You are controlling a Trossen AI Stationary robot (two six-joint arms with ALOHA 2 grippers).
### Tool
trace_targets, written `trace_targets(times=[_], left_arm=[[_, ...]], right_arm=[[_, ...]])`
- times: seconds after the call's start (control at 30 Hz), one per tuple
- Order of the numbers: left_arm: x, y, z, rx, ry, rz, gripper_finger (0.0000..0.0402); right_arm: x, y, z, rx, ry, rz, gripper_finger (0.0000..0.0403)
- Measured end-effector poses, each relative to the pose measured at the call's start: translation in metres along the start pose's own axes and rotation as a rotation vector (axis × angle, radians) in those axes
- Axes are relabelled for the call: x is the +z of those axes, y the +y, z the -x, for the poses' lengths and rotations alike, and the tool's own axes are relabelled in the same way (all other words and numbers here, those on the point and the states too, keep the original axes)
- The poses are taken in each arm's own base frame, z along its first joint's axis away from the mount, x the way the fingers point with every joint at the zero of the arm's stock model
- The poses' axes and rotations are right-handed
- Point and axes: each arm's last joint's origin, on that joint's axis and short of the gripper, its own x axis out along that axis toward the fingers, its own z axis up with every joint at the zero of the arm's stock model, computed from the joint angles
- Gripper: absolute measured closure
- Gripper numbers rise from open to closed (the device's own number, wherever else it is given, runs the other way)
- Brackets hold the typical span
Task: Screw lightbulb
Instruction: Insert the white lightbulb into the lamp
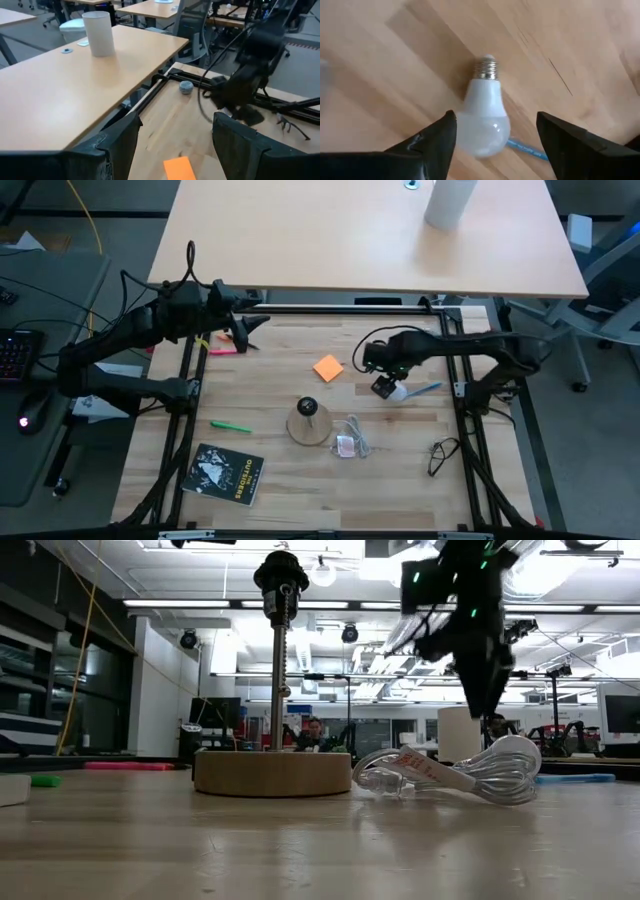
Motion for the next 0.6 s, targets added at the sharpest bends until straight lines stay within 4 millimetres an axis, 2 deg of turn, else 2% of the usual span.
trace_targets(times=[0.2,0.6], left_arm=[[0.000,0.001,0.000,0.023,-0.002,0.032,0.0172],[0.000,0.001,0.000,0.023,-0.001,0.031,0.0172]], right_arm=[[0.014,-0.002,-0.030,-0.040,0.114,0.005,0.0134],[0.021,0.008,-0.064,0.023,0.270,-0.027,0.0134]])
